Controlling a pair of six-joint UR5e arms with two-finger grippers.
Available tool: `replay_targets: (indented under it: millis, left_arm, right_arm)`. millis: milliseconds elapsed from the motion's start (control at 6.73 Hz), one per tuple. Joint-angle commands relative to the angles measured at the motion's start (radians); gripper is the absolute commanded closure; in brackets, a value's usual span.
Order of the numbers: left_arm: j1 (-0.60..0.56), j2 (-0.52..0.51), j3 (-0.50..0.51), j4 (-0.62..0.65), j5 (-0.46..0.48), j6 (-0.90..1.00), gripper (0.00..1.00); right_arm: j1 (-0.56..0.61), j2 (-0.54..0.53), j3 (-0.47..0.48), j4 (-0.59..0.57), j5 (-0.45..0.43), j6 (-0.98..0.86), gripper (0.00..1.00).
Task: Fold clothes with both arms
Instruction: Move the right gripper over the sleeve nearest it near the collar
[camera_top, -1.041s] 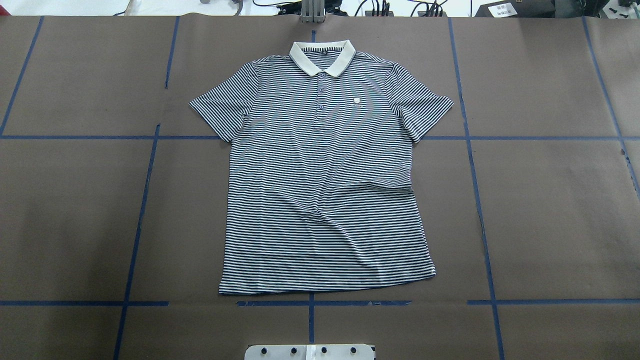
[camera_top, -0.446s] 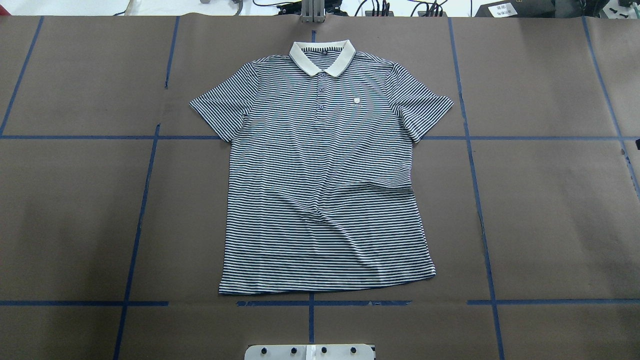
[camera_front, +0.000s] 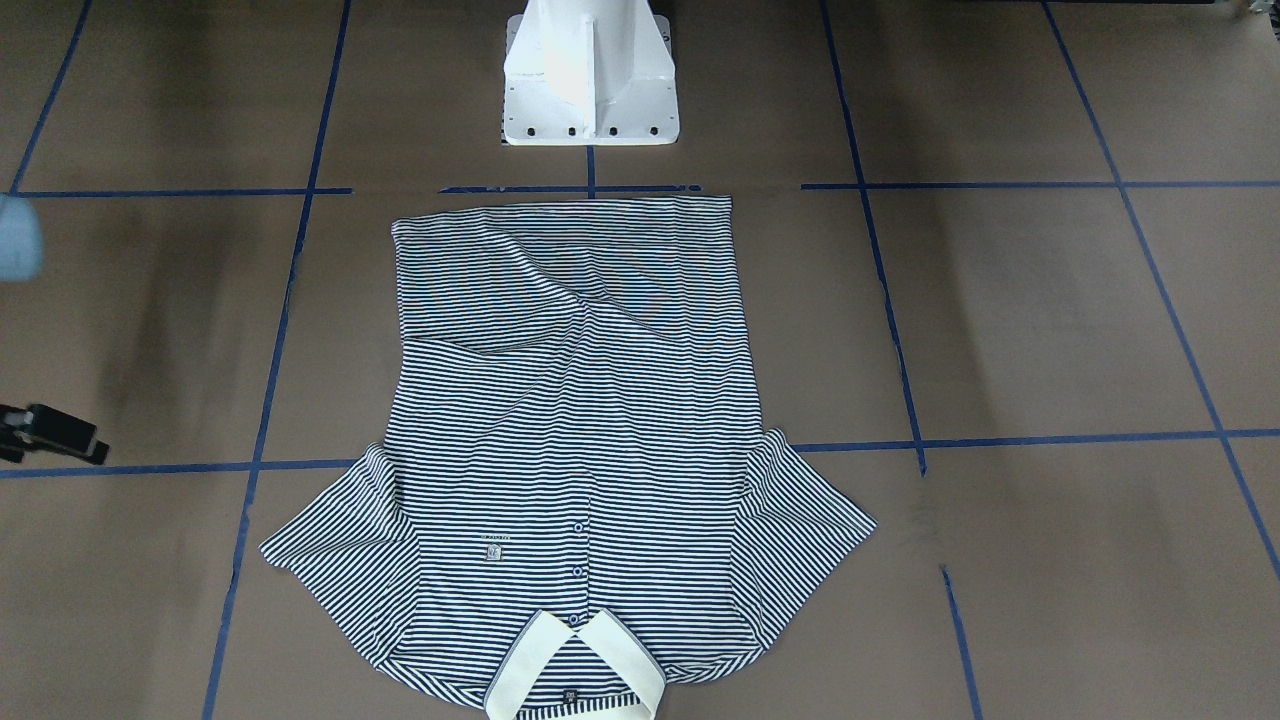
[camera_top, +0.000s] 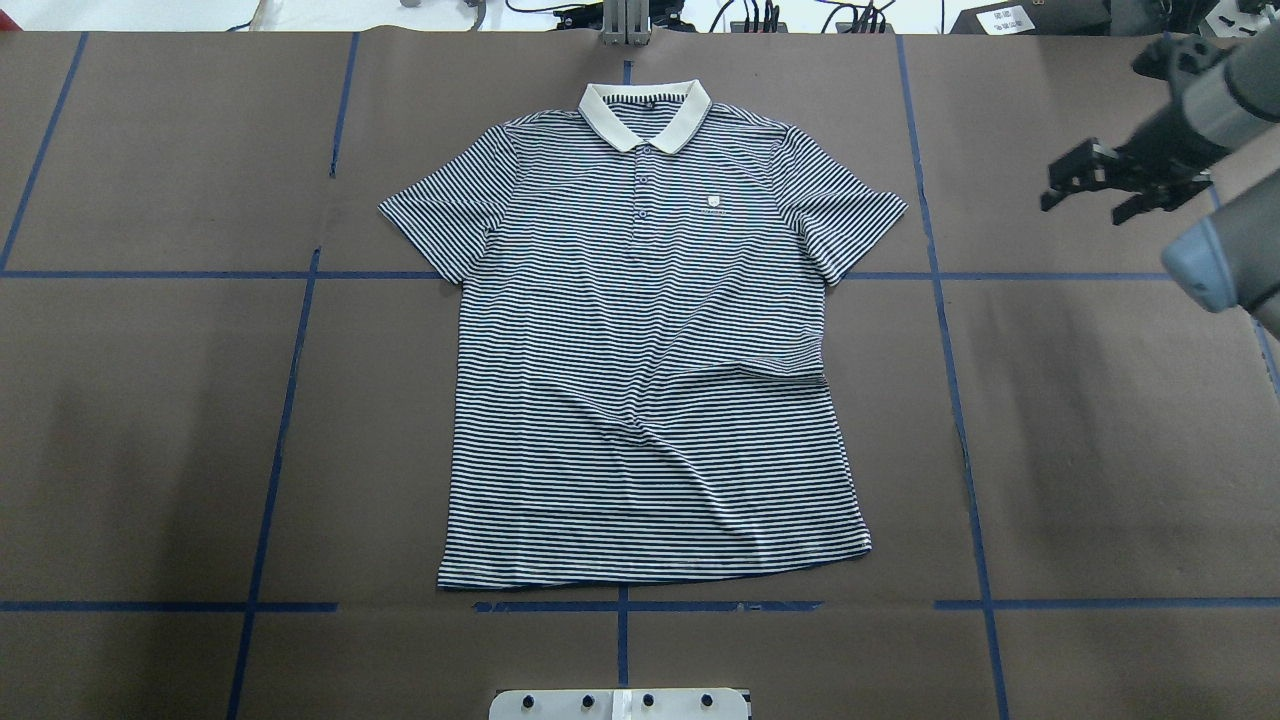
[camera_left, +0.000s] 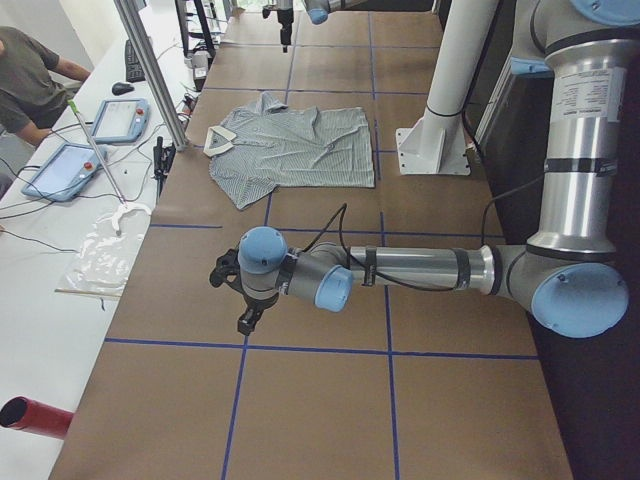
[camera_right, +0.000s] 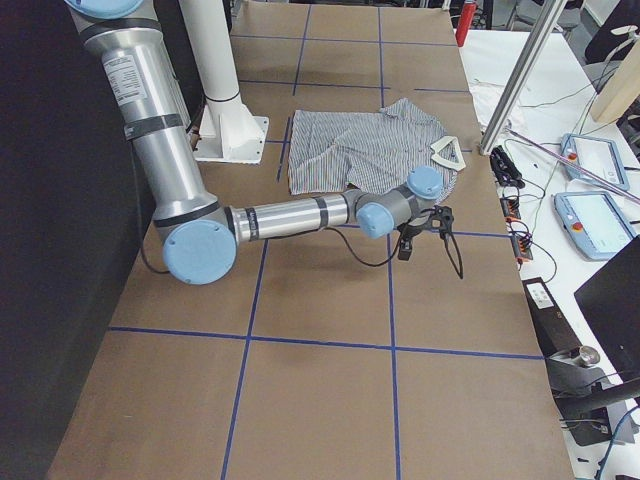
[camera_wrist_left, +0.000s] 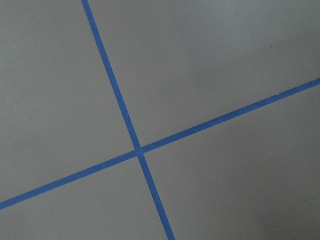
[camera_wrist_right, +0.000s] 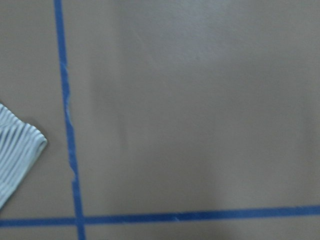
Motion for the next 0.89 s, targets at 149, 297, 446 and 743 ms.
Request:
replay_targets:
  millis: [149, 297, 446, 743]
  left_arm:
    - [0.0, 0.002, 0.009, -0.05, -0.077, -0.001, 0.0]
    - [0.0, 0.004, 0.008, -0.052, -0.078, -0.001, 0.0]
    - [0.0, 0.004, 0.012, -0.052, -0.078, -0.001, 0.0]
    - [0.0, 0.004, 0.012, -0.05, -0.136, -0.021, 0.0]
  right_arm:
    - [-0.184, 0.218, -0.216, 0.335, -0.325, 0.532, 0.07]
    - [-0.227, 0.22, -0.23, 0.336, -0.345, 0.565, 0.08]
    - [-0.234, 0.213, -0.243, 0.333, -0.362, 0.562, 0.12]
    - [-0.226, 0.208, -0.247, 0.328, -0.365, 0.542, 0.17]
